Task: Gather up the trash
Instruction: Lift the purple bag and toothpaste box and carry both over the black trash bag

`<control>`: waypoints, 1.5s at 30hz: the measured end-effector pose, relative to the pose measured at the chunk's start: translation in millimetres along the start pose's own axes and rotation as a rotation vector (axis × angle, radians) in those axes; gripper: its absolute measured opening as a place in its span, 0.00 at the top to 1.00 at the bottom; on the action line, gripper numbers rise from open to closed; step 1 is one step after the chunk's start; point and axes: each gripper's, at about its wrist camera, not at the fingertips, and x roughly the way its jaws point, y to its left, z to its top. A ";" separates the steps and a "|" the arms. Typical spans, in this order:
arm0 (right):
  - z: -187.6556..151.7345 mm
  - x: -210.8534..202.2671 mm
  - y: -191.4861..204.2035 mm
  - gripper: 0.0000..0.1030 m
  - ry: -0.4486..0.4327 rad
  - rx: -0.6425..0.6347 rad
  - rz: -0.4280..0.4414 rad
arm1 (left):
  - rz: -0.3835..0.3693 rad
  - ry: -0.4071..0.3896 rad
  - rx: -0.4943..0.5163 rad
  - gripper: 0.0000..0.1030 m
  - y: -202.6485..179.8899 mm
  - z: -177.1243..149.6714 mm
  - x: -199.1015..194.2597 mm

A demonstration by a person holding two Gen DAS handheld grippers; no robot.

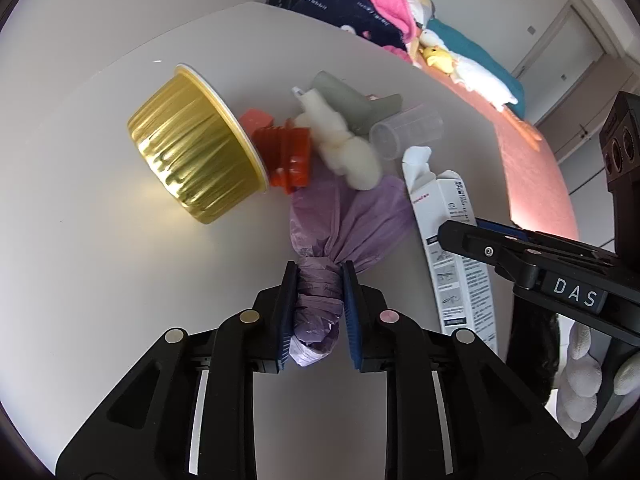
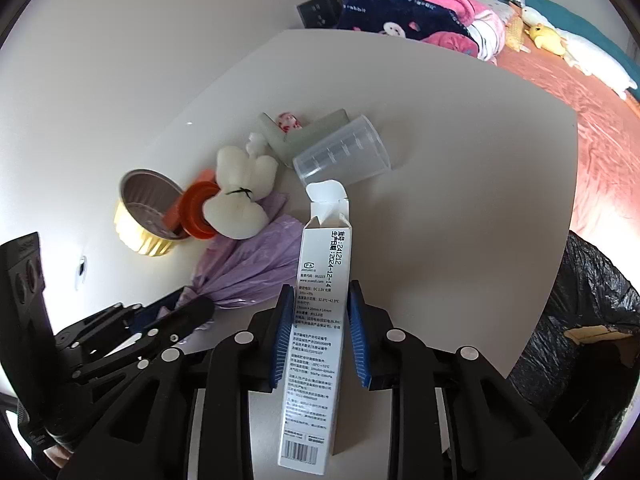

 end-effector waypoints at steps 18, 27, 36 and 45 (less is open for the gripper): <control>-2.8 -71.8 -15.7 0.72 -0.142 0.021 0.051 | -0.058 -0.149 0.069 0.80 -46.8 8.6 -62.1; -15.1 -112.9 -32.8 0.72 -0.222 0.046 0.045 | -0.082 -0.171 0.134 0.80 -78.6 19.9 -69.2; -28.7 -142.3 -59.0 0.72 -0.273 0.095 0.020 | -0.119 -0.187 0.198 0.80 -114.3 22.4 -71.4; -47.7 -167.2 -94.3 0.72 -0.309 0.158 -0.007 | -0.154 -0.175 0.258 0.80 -152.3 17.7 -66.2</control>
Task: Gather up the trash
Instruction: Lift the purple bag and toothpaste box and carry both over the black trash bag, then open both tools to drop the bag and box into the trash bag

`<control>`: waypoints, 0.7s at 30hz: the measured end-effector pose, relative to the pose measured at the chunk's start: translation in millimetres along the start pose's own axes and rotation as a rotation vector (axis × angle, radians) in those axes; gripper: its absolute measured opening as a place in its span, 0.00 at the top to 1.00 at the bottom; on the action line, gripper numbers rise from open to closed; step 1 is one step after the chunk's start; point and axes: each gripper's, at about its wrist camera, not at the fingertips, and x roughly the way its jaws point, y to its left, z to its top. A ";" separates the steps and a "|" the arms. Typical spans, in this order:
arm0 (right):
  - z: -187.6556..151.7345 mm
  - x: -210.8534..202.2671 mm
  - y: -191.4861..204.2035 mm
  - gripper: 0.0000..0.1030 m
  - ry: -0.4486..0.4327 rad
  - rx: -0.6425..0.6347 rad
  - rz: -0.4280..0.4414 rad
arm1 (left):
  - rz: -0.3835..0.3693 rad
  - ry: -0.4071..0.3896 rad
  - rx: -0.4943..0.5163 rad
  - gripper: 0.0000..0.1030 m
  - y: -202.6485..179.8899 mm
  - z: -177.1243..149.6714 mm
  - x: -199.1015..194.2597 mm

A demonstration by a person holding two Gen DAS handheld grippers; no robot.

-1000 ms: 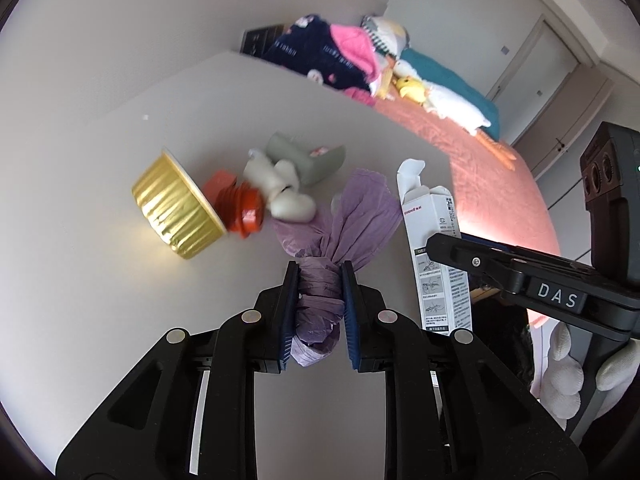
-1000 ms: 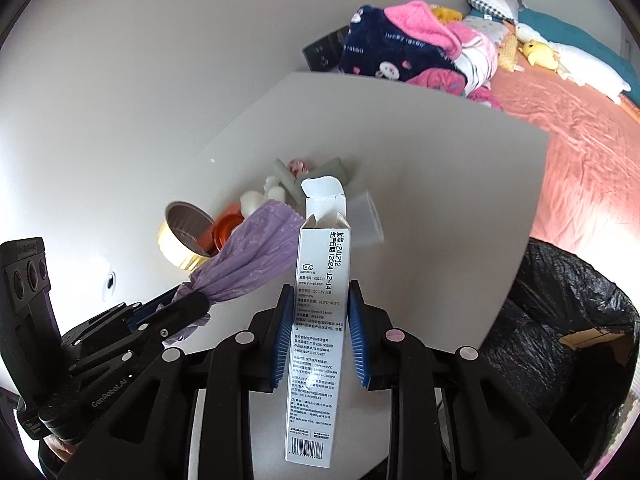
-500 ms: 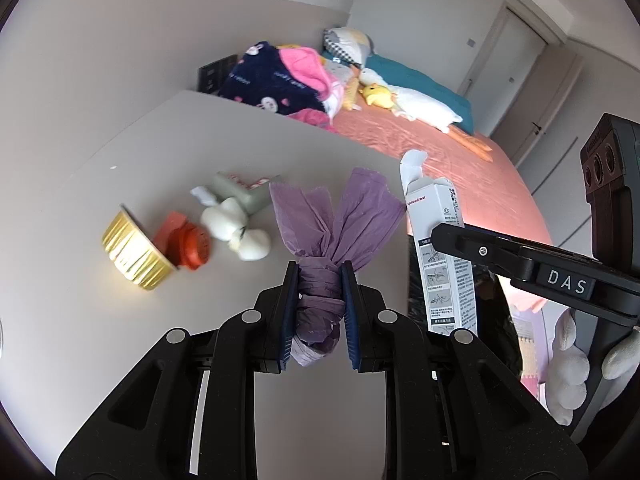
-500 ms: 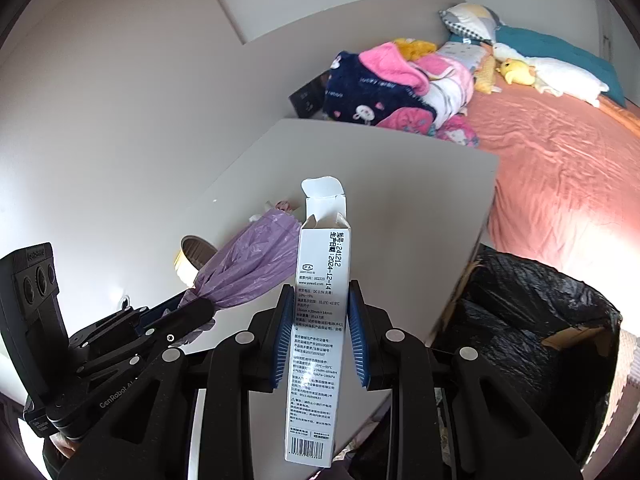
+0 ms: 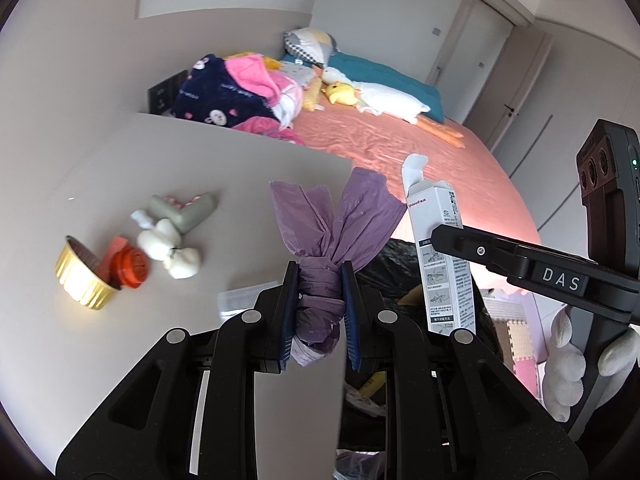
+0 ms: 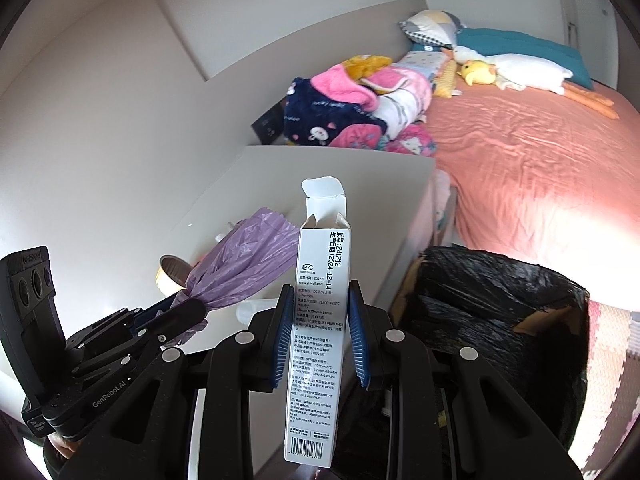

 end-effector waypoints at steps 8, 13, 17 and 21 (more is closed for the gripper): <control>-6.2 -26.4 -37.1 0.72 -0.035 0.055 -0.041 | -0.048 0.018 0.059 0.80 -36.8 1.8 13.1; -10.2 -41.4 -58.2 0.72 -0.059 0.089 -0.061 | -0.079 0.035 0.103 0.80 -62.5 2.8 21.0; -12.8 -53.6 -75.5 0.72 -0.077 0.118 -0.078 | -0.110 0.056 0.136 0.80 -79.6 4.2 29.0; -16.6 -65.0 -92.2 0.72 -0.092 0.147 -0.102 | -0.140 0.078 0.163 0.80 -93.9 3.3 37.2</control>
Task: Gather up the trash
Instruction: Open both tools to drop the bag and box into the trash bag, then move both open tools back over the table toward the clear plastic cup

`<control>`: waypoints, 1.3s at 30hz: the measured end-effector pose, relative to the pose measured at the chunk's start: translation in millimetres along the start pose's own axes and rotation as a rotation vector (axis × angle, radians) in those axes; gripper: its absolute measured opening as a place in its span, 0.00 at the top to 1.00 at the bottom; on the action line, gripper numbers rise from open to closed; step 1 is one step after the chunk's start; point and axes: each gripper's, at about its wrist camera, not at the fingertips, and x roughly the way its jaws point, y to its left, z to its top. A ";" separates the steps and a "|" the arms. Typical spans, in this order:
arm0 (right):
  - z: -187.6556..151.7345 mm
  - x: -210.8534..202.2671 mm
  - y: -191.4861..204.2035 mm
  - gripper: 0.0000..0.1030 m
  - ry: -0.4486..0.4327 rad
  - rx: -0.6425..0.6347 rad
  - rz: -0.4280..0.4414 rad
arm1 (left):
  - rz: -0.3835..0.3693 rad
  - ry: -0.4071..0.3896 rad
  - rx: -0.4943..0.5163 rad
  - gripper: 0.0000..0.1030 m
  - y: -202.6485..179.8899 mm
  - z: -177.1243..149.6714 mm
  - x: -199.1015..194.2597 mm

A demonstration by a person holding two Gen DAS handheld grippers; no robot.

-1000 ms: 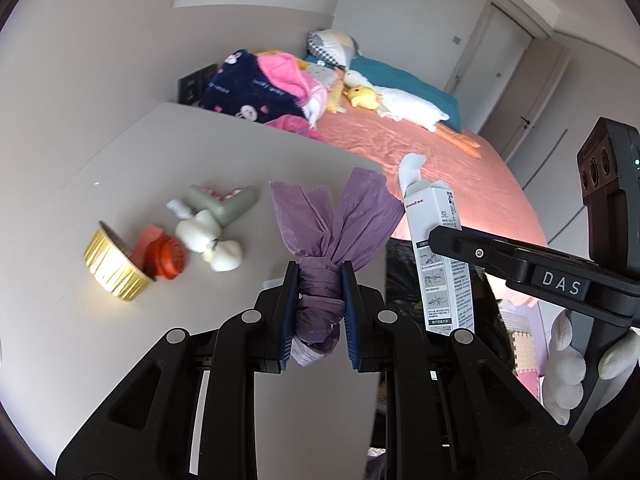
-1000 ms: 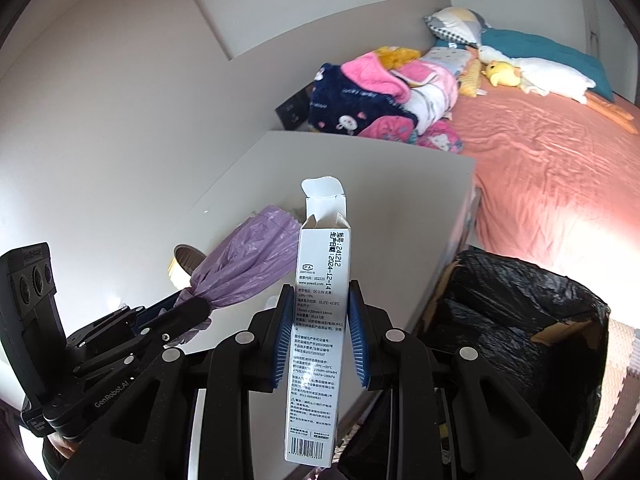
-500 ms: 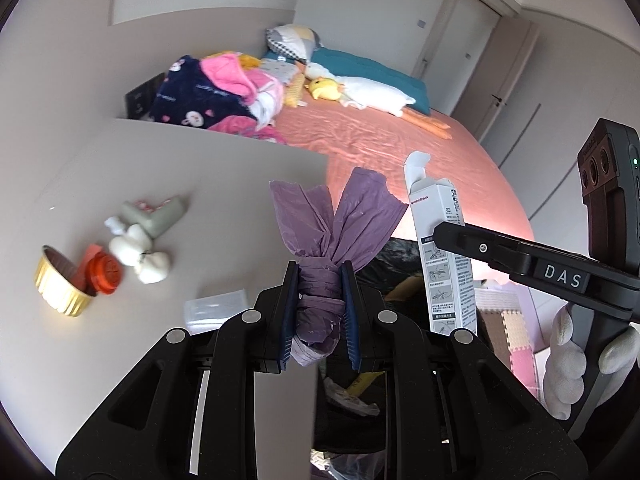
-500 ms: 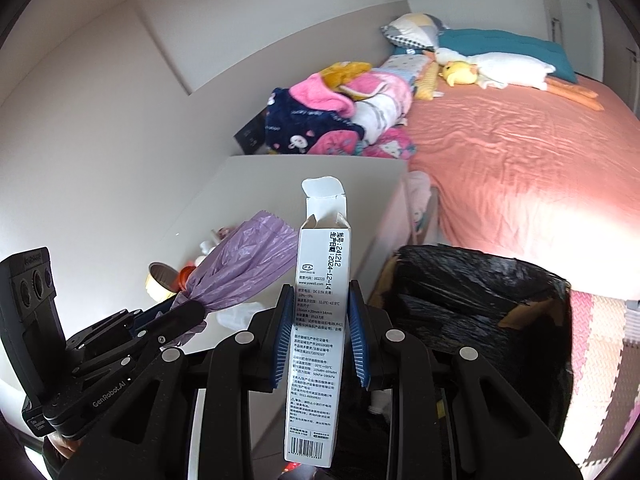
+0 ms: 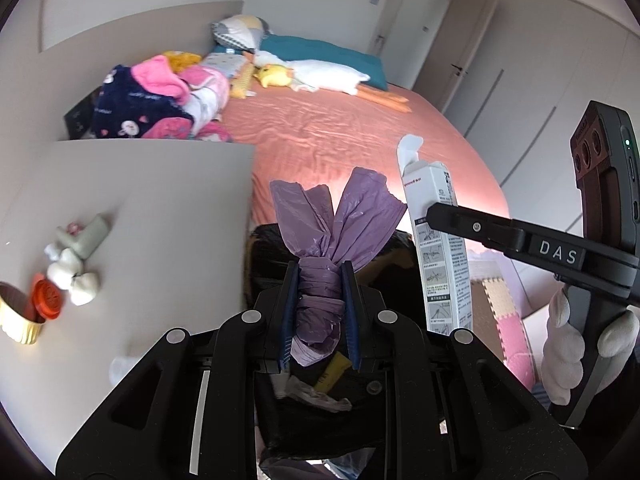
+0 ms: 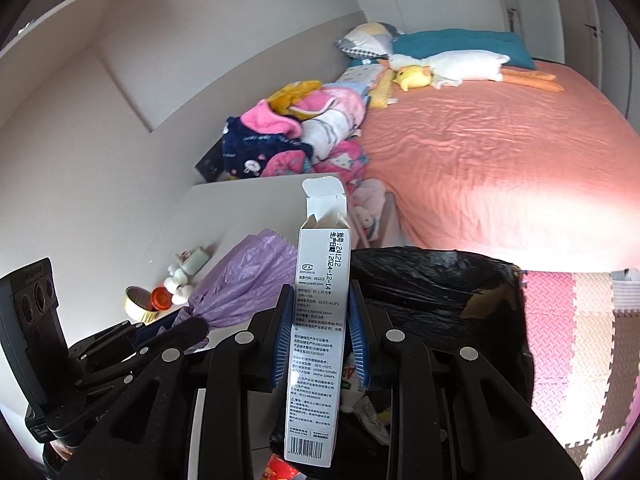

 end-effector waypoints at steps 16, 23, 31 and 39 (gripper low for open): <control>-0.4 -24.8 -45.8 0.26 -0.083 0.121 -0.165 | -0.064 0.171 0.034 0.06 -24.7 -1.6 46.7; -0.3 -20.6 -49.4 0.26 -0.084 0.122 -0.171 | -0.028 0.161 -0.034 0.06 -9.7 -7.0 42.5; -1.6 -6.6 -33.8 0.26 -0.050 0.074 -0.135 | 0.033 0.156 -0.071 0.06 5.9 -16.9 34.4; -4.2 15.0 -2.9 0.26 0.006 -0.016 -0.071 | 0.110 0.142 -0.152 0.06 29.3 -31.2 17.1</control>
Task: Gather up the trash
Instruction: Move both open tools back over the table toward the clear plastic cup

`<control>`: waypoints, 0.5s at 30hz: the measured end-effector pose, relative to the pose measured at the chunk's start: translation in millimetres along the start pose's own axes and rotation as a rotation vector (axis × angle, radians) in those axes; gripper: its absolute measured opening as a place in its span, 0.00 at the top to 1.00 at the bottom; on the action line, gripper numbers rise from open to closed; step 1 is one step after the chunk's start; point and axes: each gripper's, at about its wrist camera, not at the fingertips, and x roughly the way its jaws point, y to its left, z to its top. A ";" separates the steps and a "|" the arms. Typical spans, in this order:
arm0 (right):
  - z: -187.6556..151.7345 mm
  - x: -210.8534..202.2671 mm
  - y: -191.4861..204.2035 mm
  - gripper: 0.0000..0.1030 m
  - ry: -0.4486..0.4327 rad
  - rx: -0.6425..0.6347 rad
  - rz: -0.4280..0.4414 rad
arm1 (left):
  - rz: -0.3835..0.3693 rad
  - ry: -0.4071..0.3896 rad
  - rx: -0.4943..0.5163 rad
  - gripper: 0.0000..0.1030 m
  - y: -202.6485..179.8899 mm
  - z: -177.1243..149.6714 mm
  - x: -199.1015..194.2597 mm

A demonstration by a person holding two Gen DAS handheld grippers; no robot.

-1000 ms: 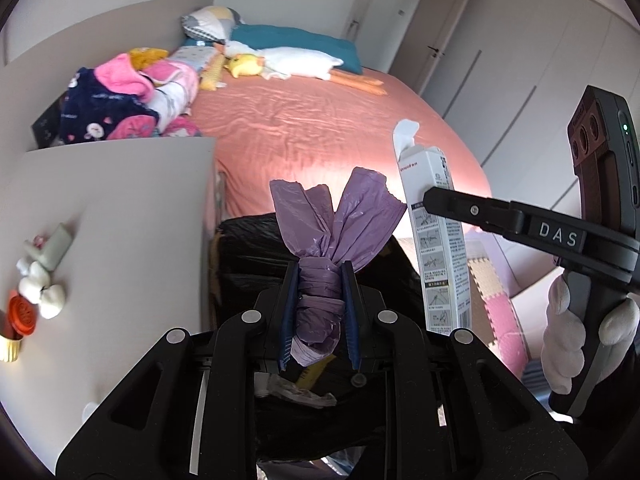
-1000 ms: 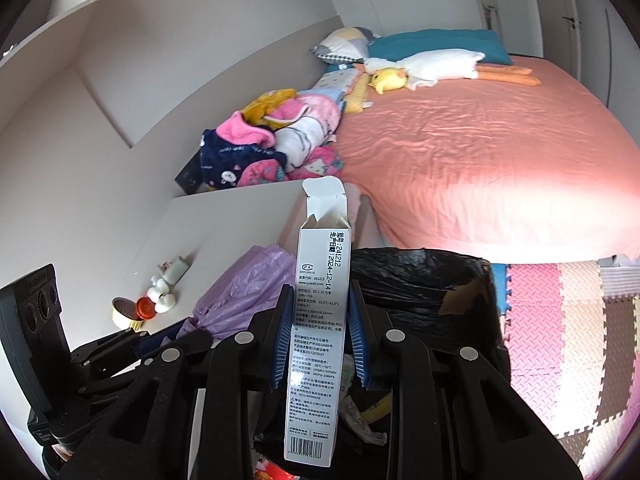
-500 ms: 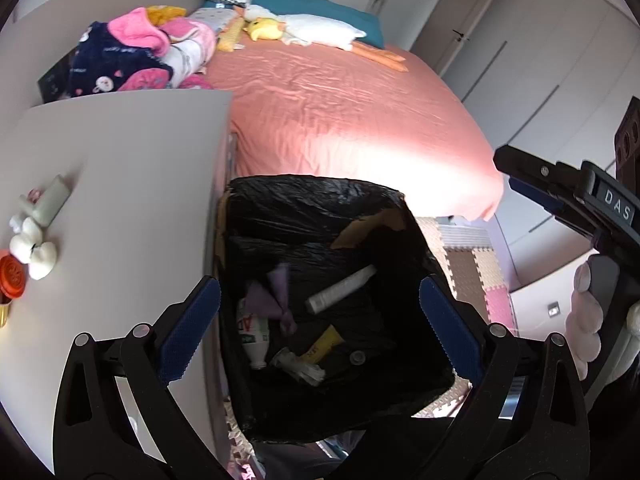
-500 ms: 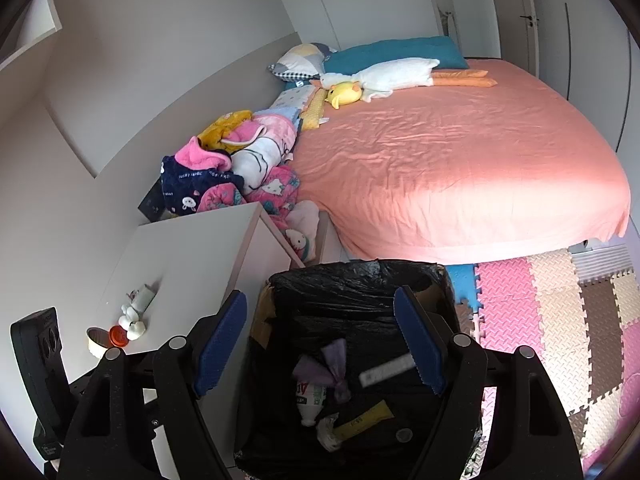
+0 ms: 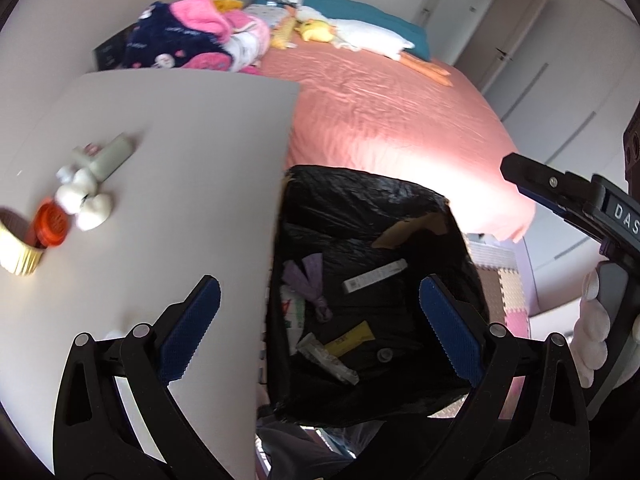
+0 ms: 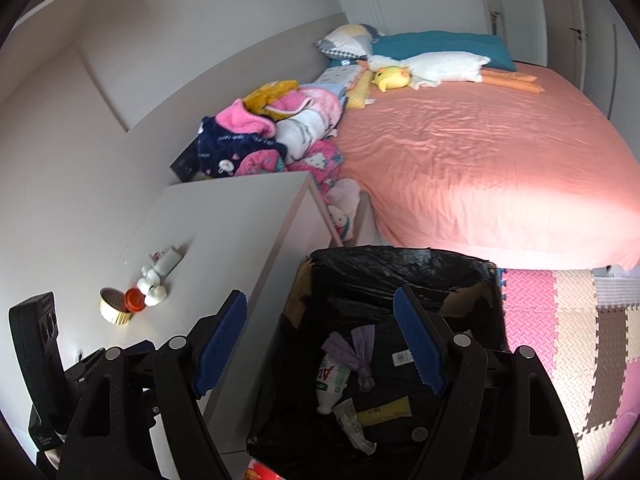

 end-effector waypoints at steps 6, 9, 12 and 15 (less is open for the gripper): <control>-7.6 12.9 22.6 0.26 0.046 -0.069 0.047 | 0.073 -0.003 -0.099 0.06 26.7 -17.4 -3.4; -12.7 17.7 31.2 0.26 0.067 -0.091 0.064 | 0.096 0.002 -0.141 0.06 39.0 -24.3 -4.1; -15.3 21.2 36.1 0.26 0.083 -0.105 0.073 | 0.120 0.009 -0.172 0.06 49.5 -28.6 -2.2; -16.2 23.6 40.2 0.26 0.091 -0.117 0.073 | 0.133 0.019 -0.227 0.06 61.7 -29.7 3.6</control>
